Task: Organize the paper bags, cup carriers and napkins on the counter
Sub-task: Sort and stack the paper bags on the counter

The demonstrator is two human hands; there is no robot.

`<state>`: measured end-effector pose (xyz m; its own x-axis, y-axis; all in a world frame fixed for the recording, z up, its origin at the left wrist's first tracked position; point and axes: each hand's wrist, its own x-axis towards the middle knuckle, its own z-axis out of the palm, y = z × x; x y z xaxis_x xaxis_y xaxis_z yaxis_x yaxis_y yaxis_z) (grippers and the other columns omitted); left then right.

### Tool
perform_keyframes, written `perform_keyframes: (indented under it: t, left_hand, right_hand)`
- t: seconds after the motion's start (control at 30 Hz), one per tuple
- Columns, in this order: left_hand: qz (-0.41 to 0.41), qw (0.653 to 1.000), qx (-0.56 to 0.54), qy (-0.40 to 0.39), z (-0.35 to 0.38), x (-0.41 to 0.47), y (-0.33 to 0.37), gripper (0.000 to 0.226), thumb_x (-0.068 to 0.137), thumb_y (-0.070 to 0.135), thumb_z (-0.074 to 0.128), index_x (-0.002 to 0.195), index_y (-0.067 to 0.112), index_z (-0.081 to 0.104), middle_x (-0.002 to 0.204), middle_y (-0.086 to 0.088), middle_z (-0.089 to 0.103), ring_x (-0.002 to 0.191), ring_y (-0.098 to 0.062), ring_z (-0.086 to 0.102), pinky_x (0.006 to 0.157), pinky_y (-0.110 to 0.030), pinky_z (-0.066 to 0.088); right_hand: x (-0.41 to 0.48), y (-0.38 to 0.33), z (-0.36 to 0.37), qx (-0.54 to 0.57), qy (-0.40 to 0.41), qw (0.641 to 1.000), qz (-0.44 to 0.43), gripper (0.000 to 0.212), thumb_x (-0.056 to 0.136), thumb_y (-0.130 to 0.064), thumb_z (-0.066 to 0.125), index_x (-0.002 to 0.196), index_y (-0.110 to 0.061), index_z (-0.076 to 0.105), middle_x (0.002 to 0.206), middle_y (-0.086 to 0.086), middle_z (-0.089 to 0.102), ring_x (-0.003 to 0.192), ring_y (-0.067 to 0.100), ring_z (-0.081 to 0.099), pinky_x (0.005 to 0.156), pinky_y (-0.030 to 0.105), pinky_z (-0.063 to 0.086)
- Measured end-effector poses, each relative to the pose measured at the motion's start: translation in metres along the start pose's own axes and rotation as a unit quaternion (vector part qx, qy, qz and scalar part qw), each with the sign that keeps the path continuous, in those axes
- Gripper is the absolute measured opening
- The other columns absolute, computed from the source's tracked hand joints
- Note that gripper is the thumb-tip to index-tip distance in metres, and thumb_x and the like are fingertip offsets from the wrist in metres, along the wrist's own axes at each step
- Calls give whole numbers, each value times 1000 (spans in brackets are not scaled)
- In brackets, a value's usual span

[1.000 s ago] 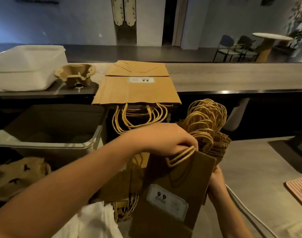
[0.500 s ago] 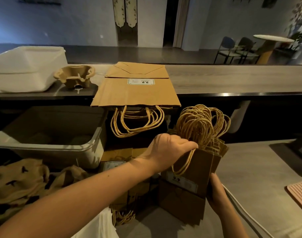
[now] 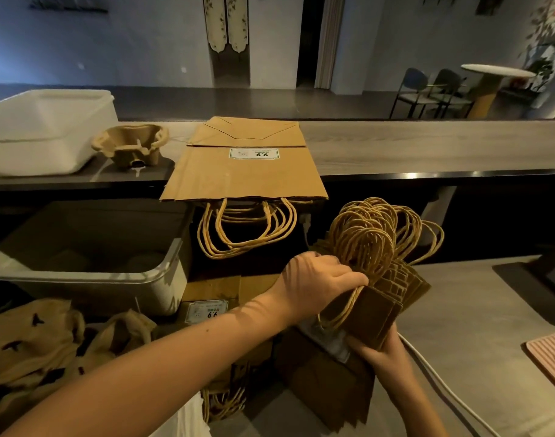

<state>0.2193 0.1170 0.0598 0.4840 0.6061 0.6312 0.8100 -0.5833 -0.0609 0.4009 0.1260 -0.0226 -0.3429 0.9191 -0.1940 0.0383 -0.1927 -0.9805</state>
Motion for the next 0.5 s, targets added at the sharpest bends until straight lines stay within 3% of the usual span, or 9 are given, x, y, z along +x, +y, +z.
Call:
perform_keyframes:
  t: [0.1,0.2,0.3,0.33,0.4,0.47,0.5]
  left_hand:
    - [-9,999,-28,13,9,-4,3,26,84,15,53,106,14,66,93,-2,69,89,-17,61,78,-34,47]
    - [-48,992,-101,64,10,-16,0,31,94,30,43,122,17,47,121,0,54,116,-11,48,107,-32,29]
    - [-181,960,-197,86,4,-54,-4,42,99,45,25,128,17,38,131,0,39,127,2,34,108,-16,23]
    - [-241,948,-201,55,4,-72,-6,46,97,51,22,130,22,35,133,1,37,127,0,35,106,-14,27]
    - [-374,911,-145,-99,9,-107,-10,49,96,55,24,138,29,28,143,0,34,128,-15,40,104,-23,34]
    - [-463,838,-65,-283,17,-133,-14,50,98,43,35,144,25,26,148,-3,33,134,-20,33,109,-27,25]
    - [-476,810,-41,-339,21,-140,-13,53,98,41,38,146,24,24,147,-5,34,134,-21,32,109,-27,23]
  right_hand:
    - [3,8,5,23,79,997,-6,41,81,4,64,98,-32,51,105,7,62,95,23,59,88,45,48]
    - [5,8,5,47,113,993,0,37,85,6,59,99,-28,53,102,7,62,95,27,59,90,47,47]
    - [7,5,2,51,95,994,4,36,85,1,61,101,-31,52,108,8,63,97,27,61,87,46,49]
    - [7,3,0,48,88,995,3,36,84,-1,63,102,-31,52,110,9,63,98,28,62,87,46,50]
    - [7,-1,-3,41,75,996,3,36,82,-4,65,103,-30,52,109,9,64,97,27,64,82,44,52]
    - [7,-6,-4,45,56,997,5,35,82,-4,65,103,-29,53,106,7,66,93,25,66,75,38,54]
    - [6,-7,-5,47,45,998,8,35,81,-5,66,104,-28,54,104,6,67,91,25,67,71,35,55]
